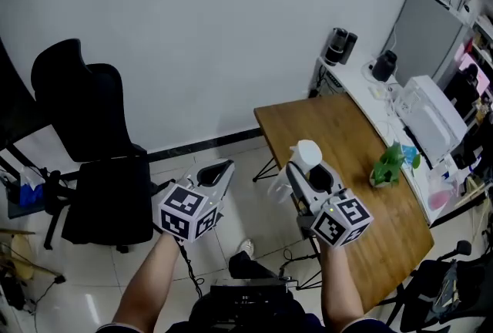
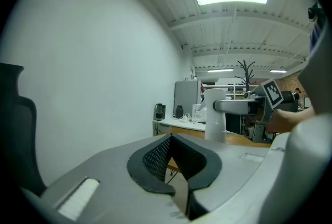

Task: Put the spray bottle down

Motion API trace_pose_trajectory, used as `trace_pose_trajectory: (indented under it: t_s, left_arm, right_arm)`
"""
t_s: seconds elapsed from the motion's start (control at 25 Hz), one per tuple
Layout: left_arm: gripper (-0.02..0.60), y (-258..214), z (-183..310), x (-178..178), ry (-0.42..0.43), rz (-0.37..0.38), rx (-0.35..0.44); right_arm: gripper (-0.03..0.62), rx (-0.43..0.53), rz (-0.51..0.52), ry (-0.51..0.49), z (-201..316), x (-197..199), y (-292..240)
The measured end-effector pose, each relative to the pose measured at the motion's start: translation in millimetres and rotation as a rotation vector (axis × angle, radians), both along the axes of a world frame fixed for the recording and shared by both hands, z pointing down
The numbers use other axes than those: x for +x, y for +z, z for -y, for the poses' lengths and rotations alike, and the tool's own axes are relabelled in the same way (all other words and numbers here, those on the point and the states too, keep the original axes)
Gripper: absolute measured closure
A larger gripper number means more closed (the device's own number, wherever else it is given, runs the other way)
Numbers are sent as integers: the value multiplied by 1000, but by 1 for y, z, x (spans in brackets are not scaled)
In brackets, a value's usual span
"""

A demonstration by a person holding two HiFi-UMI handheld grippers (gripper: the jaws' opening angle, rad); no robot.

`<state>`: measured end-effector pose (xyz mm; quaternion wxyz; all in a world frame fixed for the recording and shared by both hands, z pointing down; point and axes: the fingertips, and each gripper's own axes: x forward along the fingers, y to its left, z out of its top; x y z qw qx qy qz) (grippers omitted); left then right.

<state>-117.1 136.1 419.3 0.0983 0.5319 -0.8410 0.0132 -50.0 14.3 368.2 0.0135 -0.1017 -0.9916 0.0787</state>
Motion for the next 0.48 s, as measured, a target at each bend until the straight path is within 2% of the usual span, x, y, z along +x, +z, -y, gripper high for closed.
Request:
trace_pose_trajectory:
  t_s: [0.24, 0.48]
  left_arm:
    - [572, -14, 88, -75, 88, 12, -10]
    - [572, -22, 171, -116, 205, 24, -15]
  right_arm:
    - [384, -14, 10, 58, 68, -65, -2]
    - [384, -12, 18, 162, 135, -98, -8]
